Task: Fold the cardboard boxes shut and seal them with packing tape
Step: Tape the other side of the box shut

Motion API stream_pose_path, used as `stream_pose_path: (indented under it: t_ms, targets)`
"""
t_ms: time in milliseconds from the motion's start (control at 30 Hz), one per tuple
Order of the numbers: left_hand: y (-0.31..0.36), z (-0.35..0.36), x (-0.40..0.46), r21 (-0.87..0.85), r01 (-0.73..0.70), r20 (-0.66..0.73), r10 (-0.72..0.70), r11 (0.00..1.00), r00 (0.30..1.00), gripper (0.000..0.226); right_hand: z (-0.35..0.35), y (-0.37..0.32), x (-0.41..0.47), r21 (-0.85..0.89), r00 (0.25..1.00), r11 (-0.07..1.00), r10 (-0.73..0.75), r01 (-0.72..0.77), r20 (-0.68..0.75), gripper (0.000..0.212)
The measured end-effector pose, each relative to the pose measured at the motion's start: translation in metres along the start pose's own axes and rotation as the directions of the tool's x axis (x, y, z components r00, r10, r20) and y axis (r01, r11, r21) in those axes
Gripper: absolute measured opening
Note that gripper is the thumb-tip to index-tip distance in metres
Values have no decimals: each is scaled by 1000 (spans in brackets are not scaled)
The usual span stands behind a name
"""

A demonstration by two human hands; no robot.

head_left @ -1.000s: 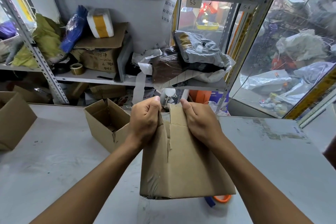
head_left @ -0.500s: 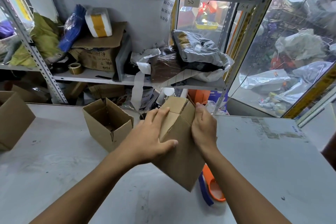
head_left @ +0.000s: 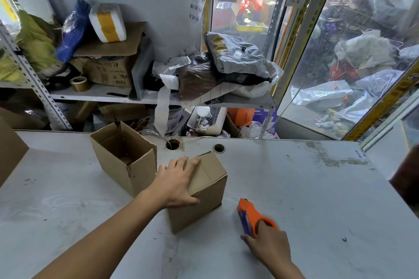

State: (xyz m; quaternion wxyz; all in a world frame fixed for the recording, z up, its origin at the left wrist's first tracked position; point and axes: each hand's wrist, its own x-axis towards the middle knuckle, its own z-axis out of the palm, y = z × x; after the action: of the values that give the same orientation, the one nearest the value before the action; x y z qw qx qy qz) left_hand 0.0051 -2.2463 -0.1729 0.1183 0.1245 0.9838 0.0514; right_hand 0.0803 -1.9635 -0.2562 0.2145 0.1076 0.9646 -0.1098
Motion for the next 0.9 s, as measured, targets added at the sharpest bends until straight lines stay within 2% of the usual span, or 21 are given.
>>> stream_pose_path:
  t_ms: [67,133,200,267,333,400,467,533,567,633,733,833,900]
  targets:
    - [-2,-4,9,-41,31,25,-30,999,999,120,5,2,2,0,999,999,-41,41,-6,84]
    - [-1,-7,14,-66,44,34,-42,997,999,120,9,3,7,8,999,1000,-27,27,-17,80]
    - [-1,-6,15,-72,37,27,-35,997,999,120,9,3,12,8,999,1000,4,-3,-48,64]
    - [-4,-3,12,-98,23,31,-21,995,999,125,1,2,12,63,996,998,-16,21,-93,38]
    - [-6,-4,8,-155,-4,12,6,988,1000,127,-16,-2,4,271,994,959,-58,82,-95,21]
    - [-4,-12,6,-298,-54,-72,34,953,997,114,-34,-6,-9,558,986,814,-122,164,-112,14]
    - [3,-28,9,-530,-101,-125,40,842,991,87,-55,-13,-26,773,961,582,-245,251,-128,18]
    - [15,-47,14,-731,-102,-42,104,674,994,63,-71,-24,-41,884,926,386,-357,263,-120,30]
    - [22,-56,15,-791,-82,3,138,606,990,58,-76,-29,-46,913,914,324,-390,247,-108,35]
    - [34,-69,15,-853,-23,79,174,522,982,49,-81,-39,-50,934,899,277,-430,225,-90,38]
    - [36,-79,11,-897,-4,99,211,442,972,37,-83,-48,-51,936,880,278,-472,214,-61,39]
    - [31,-78,8,-925,42,121,189,378,975,36,-82,-49,-54,941,869,270,-493,206,-48,40]
    - [30,-74,6,-948,114,166,158,296,973,36,-79,-48,-55,944,866,265,-499,194,-38,40]
